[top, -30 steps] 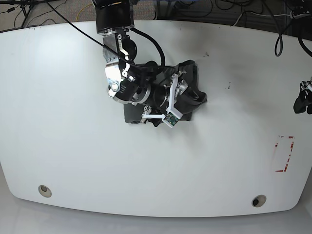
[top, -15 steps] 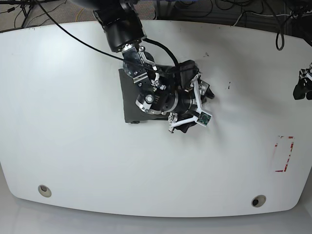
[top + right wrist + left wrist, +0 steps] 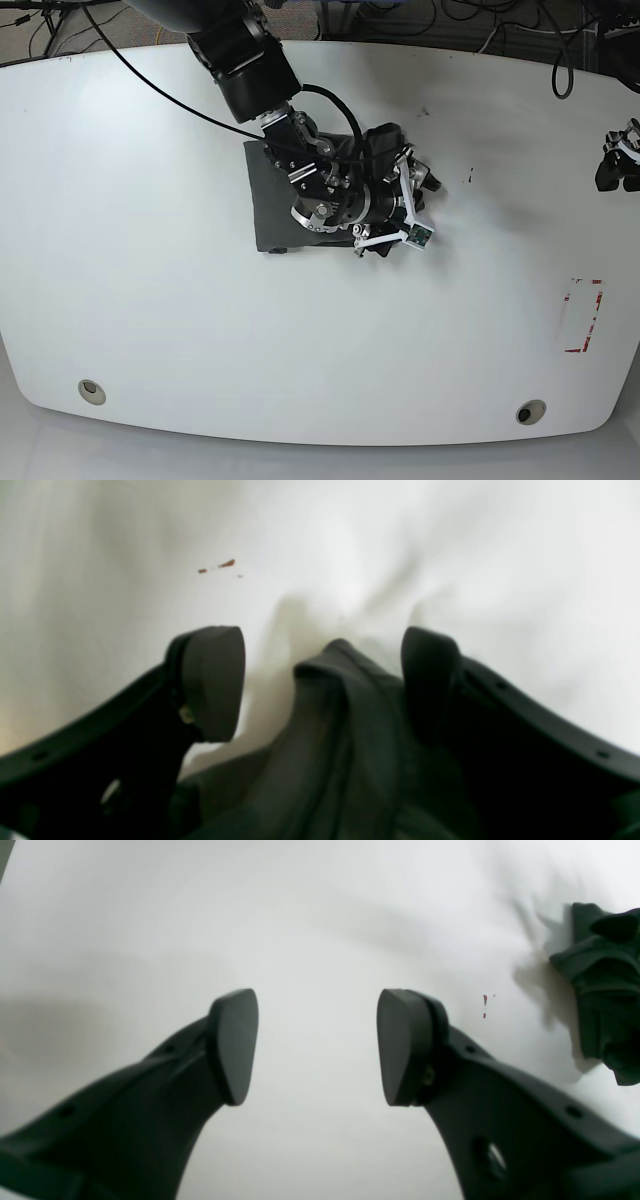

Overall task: Layout the t-shirt on the table in an organized manner, then fold the t-shirt properly
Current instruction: 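Press and flatten the folded bundle with the right gripper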

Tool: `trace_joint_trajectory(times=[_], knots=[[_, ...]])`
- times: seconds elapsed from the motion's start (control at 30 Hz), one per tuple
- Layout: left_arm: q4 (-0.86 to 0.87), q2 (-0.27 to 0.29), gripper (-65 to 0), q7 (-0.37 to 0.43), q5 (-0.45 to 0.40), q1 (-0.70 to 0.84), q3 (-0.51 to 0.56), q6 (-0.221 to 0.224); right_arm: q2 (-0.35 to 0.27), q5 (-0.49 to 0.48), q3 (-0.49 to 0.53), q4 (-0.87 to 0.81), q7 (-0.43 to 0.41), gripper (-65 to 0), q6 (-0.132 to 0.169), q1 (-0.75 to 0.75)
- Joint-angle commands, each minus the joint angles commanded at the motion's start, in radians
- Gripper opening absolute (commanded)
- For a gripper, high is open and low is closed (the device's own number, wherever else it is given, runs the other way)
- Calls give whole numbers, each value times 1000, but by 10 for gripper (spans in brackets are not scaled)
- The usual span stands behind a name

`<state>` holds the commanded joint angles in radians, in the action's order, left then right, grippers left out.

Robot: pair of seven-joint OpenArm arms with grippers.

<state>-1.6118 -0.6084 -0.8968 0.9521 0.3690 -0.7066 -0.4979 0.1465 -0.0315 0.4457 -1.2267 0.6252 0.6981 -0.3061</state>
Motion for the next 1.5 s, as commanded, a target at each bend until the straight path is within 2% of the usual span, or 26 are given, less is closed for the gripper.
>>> trace_joint_trajectory(times=[0.07, 0.1, 0.13, 0.2, 0.3, 0.6, 0.73, 0.97, 1.17, 1.5], knots=[[0, 0, -290, 0, 0, 0, 0, 0, -12, 0, 0, 3, -15, -339, -2, 2], [0, 0, -290, 0, 0, 0, 0, 0, -15, 0, 0, 3, -21, -382, -12, 3], [0, 0, -290, 0, 0, -2, 0, 0, -17, 0, 0, 3, -25, -457, -27, 5], [2, 0, -290, 0, 0, -2, 0, 0, -17, 0, 0, 3, -28, -541, -38, 6], [2, 0, -290, 0, 0, -2, 0, 0, -18, 0, 0, -2, -28, -631, -39, 6], [-2, 2, -290, 0, 0, -3, 8, 0, -18, -2, -2, -118, -25, -642, -39, 29], [2, 2, -290, 0, 0, -3, 8, 0, -18, -2, -3, -222, 35, -644, -39, 44], [3, 2, -290, 0, 0, -3, 9, 0, -48, -2, -6, -362, 63, -644, -42, 57], [3, 2, -290, 0, 0, -3, 9, 0, -43, -11, -100, -379, 64, -644, -56, 46], [0, 2, -290, 0, 0, -2, 61, 0, -43, -11, -141, -305, 55, -636, -56, -8]])
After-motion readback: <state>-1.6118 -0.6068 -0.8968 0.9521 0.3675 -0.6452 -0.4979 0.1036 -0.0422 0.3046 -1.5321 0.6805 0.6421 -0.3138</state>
